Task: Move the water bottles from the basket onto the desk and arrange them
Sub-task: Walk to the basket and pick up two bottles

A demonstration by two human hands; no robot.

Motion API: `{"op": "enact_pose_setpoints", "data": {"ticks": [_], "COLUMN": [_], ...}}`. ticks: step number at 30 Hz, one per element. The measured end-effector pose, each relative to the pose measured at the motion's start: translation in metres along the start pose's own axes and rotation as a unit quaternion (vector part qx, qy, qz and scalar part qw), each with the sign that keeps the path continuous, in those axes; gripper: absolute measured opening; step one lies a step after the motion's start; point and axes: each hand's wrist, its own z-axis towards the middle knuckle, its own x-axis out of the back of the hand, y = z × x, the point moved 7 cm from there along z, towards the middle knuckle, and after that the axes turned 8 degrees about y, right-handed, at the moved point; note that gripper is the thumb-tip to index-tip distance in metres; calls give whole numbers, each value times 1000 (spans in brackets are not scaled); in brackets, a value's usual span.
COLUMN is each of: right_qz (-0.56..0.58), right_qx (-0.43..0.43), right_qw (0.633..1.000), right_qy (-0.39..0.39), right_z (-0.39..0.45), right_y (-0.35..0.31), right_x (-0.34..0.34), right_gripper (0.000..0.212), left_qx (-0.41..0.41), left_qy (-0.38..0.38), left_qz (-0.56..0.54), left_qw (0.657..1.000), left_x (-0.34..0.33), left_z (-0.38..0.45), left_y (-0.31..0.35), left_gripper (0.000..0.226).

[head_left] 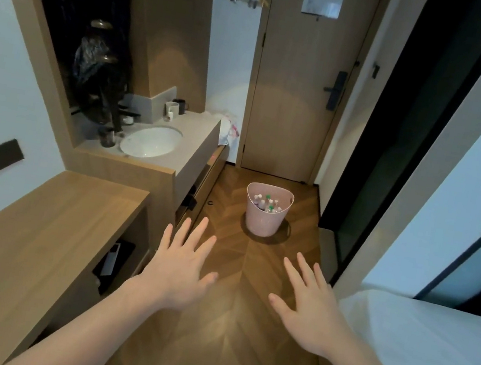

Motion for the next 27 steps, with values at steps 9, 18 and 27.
{"op": "enact_pose_setpoints", "data": {"ticks": [9,18,27], "right_qz": [28,20,-5], "right_qx": [9,3,-79], "right_qw": [998,997,994], "right_qy": [-53,-76,-78], "right_z": [195,375,527], "right_y": [47,76,122], "right_x": [3,-13,-35], "right_gripper": [80,80,81], "left_qx": [36,42,-21], "left_qy": [-22,-22,-72], "left_qz": [-9,-40,-55], "left_qw": [999,998,996], "left_x": [-17,-58,-115], "left_z": [176,345,543], "left_y": [-17,-56,-78], "left_gripper": [75,75,77]}}
